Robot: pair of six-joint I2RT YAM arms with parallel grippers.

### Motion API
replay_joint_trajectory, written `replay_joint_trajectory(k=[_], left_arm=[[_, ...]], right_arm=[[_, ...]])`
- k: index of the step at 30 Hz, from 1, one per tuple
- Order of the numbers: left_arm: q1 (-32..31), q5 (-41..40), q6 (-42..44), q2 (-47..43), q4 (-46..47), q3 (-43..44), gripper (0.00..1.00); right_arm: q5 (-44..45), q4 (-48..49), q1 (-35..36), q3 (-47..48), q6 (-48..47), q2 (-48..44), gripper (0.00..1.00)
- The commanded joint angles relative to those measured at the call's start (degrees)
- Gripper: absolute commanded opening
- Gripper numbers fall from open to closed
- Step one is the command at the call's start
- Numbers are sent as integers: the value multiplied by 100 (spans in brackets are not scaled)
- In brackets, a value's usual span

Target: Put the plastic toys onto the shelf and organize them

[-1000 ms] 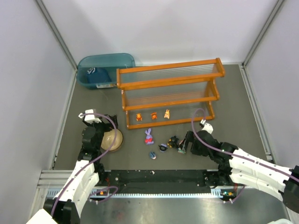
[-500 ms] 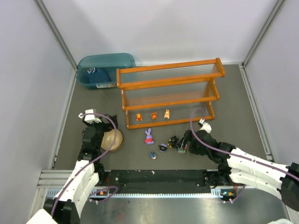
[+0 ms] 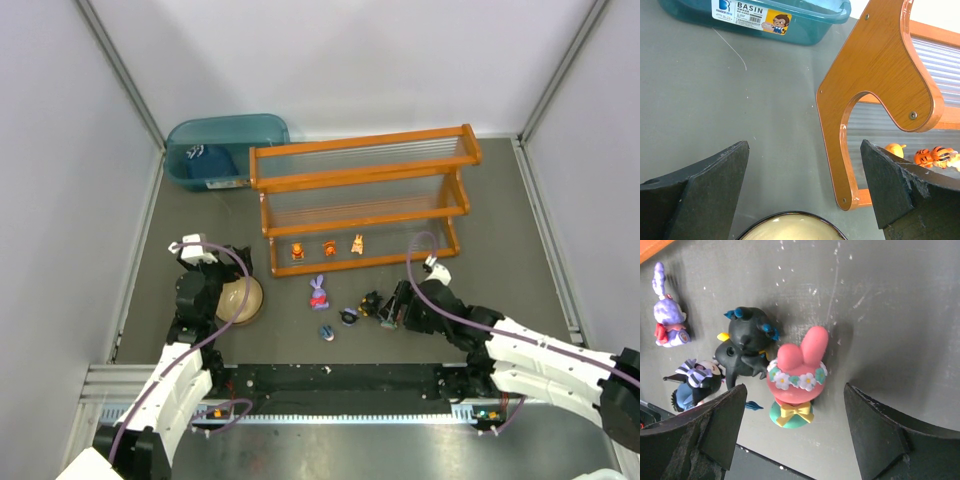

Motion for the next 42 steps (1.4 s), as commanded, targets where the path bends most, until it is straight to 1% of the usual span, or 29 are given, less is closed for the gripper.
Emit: replay_joint_trajectory(k=[1,5,12,22,27,37,42], left_arm=[[-16,101,41,-44,260,185,99],[-16,83,33,-44,260,176,99],[-16,92,32,-35,260,176,99],[-16,83,50,-18,260,176,99],[-24,83,50,-27,268,176,99],[-16,83,50,0,268,176,99],[-16,110,50,26,286,185,99]], right_arm=[[-57,-250,87,-85,93,-272,77],[-75,-425,87,-129,102,-588,70],[-136,-461,87,-155,75,-581,65],[-242,-118,87,-138,49,-19,64],[-242,22,87,-173,84,96,64],[-216,31,87,-225,119,202,49],[-215,40,95,-217,128,307,47]])
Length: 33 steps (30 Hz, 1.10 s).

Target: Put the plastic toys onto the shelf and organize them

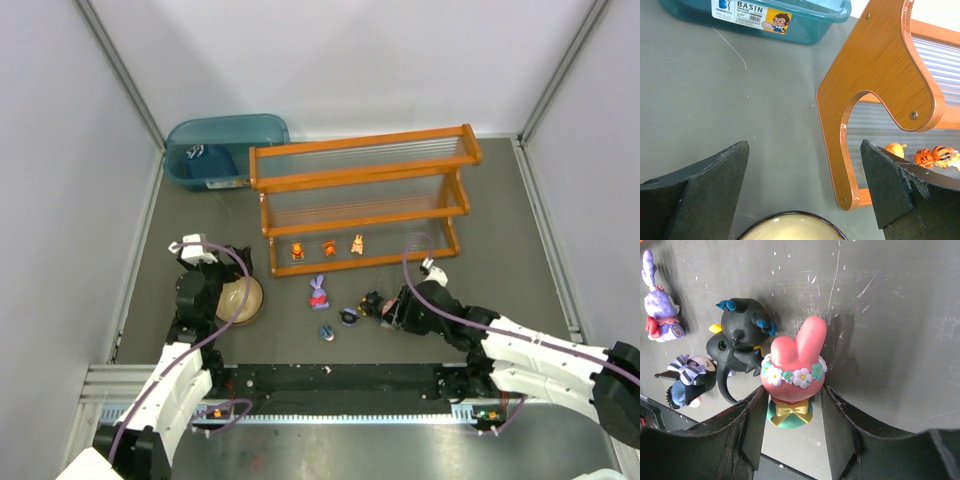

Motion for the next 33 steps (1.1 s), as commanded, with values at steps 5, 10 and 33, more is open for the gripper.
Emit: replay_joint_trajectory(k=[5,10,33], left_arm=[[-16,114,50,37,286,193,99],[-16,158,41,37,286,193,99],[-24,2013,-1540,-964,-1524,607,99]], right_arm=[[14,-133,84,-4,34,326,42],[-30,-133,84,-13,8,273,27],[-250,-1231,84,321,-1398,-2213,0]])
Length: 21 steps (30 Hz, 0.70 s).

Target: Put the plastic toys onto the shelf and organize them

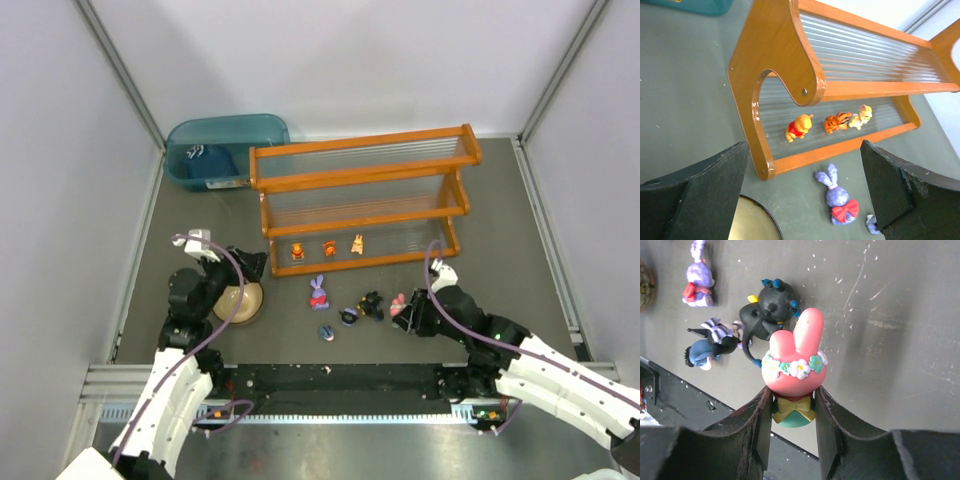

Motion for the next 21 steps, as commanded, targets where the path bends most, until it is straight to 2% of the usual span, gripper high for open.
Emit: replay_joint_trajectory(k=[1,7,15,21], left_arm=[[-9,164,-607,-433,-180,-77,99],[-18,383,-661,-794,-136,-201,99],[-18,1340,-247,-970,-1235,177,99],[-106,1824,-467,-1769,-1550,63,99]], right_arm=[[-114,65,76,214,-317,-363,0],[-105,56,76,196,-360,-513,0],[-316,109,76,293,-685,-469,0],[-1368,469,76,319,-1204,-346,0]])
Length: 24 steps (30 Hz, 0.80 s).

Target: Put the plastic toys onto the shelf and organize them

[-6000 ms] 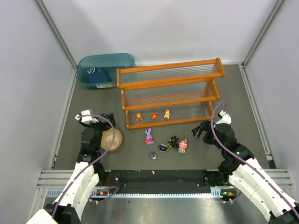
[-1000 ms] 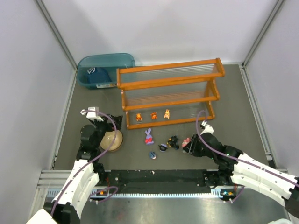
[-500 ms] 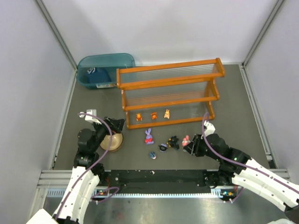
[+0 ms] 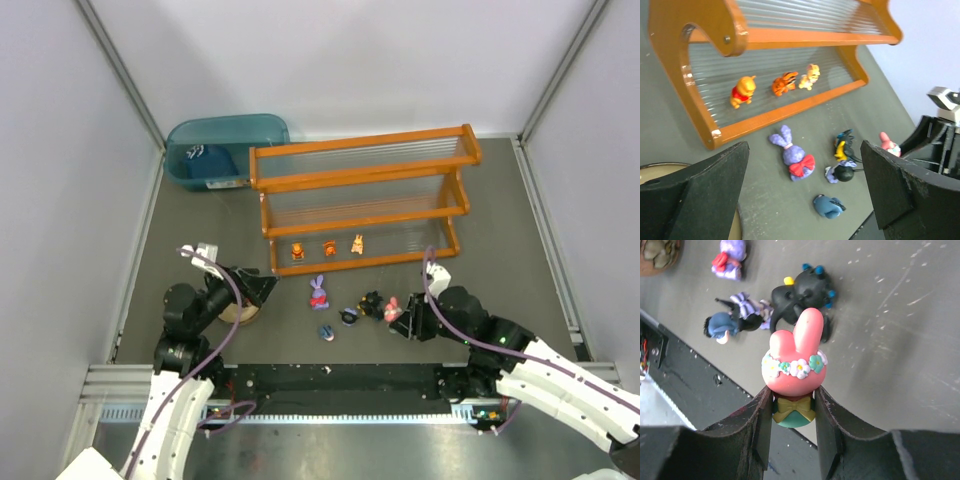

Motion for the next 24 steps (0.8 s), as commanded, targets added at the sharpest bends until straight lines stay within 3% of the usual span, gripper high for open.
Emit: replay_joint_trajectory(k=[1,9,15,24], left_arm=[[-58,526,-65,-587,-285,144,99],[-137,905,-30,-615,-330,161,99],[-496,248,58,-422,-339,144,99],[-2508,-1652,190,597,222,328,99]], right_arm=[[-896,583,76,319,-448,176,0],[-1266,1215,93,170,-369,432,0],[-1258,1321,137,91,-351,555,0],[-1258,1418,137,-59,-290,432,0]])
